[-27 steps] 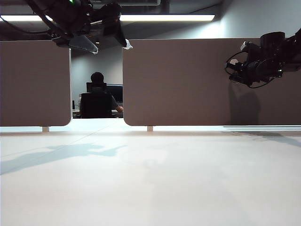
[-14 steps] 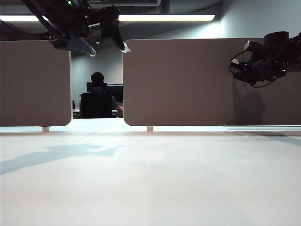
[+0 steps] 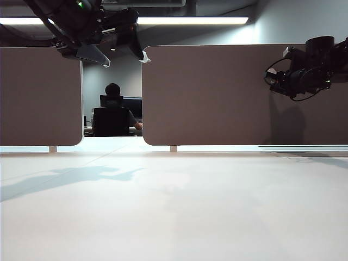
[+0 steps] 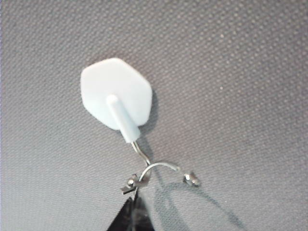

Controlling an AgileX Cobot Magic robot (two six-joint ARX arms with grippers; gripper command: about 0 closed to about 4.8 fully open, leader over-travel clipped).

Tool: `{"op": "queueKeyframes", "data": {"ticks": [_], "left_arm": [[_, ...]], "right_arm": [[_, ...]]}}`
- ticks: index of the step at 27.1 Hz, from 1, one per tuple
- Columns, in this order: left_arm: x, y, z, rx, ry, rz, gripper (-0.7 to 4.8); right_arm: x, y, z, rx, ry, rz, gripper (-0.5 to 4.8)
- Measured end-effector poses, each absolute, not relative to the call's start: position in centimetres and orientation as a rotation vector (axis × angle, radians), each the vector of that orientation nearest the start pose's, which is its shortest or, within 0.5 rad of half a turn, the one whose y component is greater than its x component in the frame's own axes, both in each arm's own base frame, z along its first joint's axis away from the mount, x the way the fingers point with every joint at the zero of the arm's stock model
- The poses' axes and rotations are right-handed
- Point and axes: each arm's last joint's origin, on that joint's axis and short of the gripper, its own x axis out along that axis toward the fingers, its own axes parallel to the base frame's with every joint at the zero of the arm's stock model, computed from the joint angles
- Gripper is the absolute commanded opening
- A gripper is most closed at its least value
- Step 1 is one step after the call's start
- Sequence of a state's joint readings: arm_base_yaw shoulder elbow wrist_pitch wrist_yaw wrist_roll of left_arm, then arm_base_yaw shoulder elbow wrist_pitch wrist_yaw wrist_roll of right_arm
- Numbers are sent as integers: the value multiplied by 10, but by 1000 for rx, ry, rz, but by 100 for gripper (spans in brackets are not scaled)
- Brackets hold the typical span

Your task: Hang the earring on the hook.

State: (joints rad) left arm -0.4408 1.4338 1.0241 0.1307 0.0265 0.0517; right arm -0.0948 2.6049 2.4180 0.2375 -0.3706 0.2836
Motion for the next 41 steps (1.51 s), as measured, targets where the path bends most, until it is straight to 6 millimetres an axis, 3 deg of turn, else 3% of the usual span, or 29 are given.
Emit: {"op": "queueKeyframes", "data": {"ticks": [3,6,8,31,41], "left_arm": [[294,-139,295,110,272,-471,479],[294,-139,295,111,276,-471,479],[294,-139,295,111,276,-471,479],[294,-139,294,112,280,-471,479],[288,-137,301,110,271,-472,479]], "right_arm": [[592,-46,256,270,-10,280,13],[592,-46,257,270,-9,277,100],[592,-46,256,272,-5,271,123],[592,-46,254,274,19,304,126],[586,-44,254,268,151,337,111]]}}
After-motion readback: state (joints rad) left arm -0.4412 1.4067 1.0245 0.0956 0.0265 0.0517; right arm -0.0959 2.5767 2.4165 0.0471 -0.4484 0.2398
